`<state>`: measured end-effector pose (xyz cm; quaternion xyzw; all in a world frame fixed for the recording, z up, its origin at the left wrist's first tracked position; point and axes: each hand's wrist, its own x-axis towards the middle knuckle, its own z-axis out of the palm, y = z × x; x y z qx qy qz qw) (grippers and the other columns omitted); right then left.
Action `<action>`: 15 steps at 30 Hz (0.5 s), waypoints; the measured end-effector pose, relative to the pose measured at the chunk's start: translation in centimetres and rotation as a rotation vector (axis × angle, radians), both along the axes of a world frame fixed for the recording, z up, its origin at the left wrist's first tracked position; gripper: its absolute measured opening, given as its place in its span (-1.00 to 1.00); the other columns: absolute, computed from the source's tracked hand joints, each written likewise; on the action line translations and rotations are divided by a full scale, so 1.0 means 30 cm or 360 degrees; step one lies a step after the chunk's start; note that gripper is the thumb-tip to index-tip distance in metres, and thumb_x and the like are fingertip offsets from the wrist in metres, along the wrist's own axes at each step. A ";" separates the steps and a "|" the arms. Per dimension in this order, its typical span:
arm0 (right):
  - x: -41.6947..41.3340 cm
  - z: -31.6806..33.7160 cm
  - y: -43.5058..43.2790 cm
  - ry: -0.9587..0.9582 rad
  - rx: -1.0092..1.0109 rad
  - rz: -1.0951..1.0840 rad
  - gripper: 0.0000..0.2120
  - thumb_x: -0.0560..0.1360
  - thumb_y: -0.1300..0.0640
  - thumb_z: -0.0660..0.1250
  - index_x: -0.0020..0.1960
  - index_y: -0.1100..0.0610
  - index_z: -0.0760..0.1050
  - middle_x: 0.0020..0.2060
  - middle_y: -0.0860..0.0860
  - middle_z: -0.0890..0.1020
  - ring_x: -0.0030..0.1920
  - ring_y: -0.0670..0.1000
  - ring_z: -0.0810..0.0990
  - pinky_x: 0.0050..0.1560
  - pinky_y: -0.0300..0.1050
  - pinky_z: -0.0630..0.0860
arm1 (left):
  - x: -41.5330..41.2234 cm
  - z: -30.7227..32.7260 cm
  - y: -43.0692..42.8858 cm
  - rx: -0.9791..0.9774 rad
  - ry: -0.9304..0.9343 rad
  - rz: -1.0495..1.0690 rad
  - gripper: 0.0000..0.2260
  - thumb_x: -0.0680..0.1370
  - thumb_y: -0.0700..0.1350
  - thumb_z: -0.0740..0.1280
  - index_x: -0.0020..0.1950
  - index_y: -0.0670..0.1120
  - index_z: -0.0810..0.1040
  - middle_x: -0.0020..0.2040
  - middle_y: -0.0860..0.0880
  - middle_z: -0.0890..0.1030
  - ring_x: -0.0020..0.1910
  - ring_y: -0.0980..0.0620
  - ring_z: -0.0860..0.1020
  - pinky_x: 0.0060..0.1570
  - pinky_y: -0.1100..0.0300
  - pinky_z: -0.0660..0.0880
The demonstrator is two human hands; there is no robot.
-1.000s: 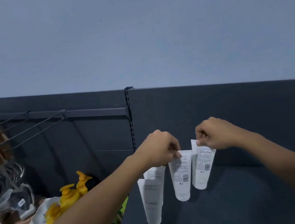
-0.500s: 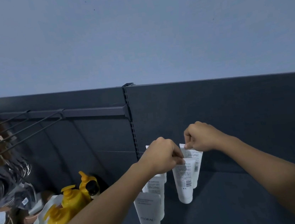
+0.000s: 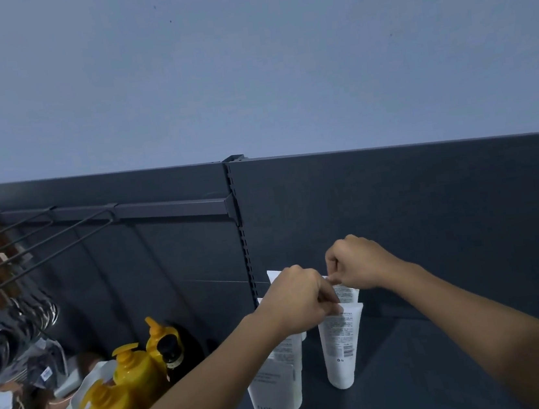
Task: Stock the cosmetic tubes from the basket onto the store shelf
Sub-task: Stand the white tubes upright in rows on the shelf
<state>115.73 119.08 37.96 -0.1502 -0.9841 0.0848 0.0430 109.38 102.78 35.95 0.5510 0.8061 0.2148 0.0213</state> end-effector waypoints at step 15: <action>0.094 0.054 -0.076 0.0129 -0.0069 -0.0085 -0.82 0.49 -0.16 0.44 -0.09 -0.06 0.60 -0.19 -0.19 0.68 -0.09 -0.14 0.65 -0.01 -0.05 0.62 | 0.012 0.021 -0.079 0.0006 -0.0081 0.0085 -0.74 0.52 0.10 0.38 0.13 0.04 0.71 -0.03 0.10 0.72 -0.01 0.14 0.63 0.08 0.12 0.59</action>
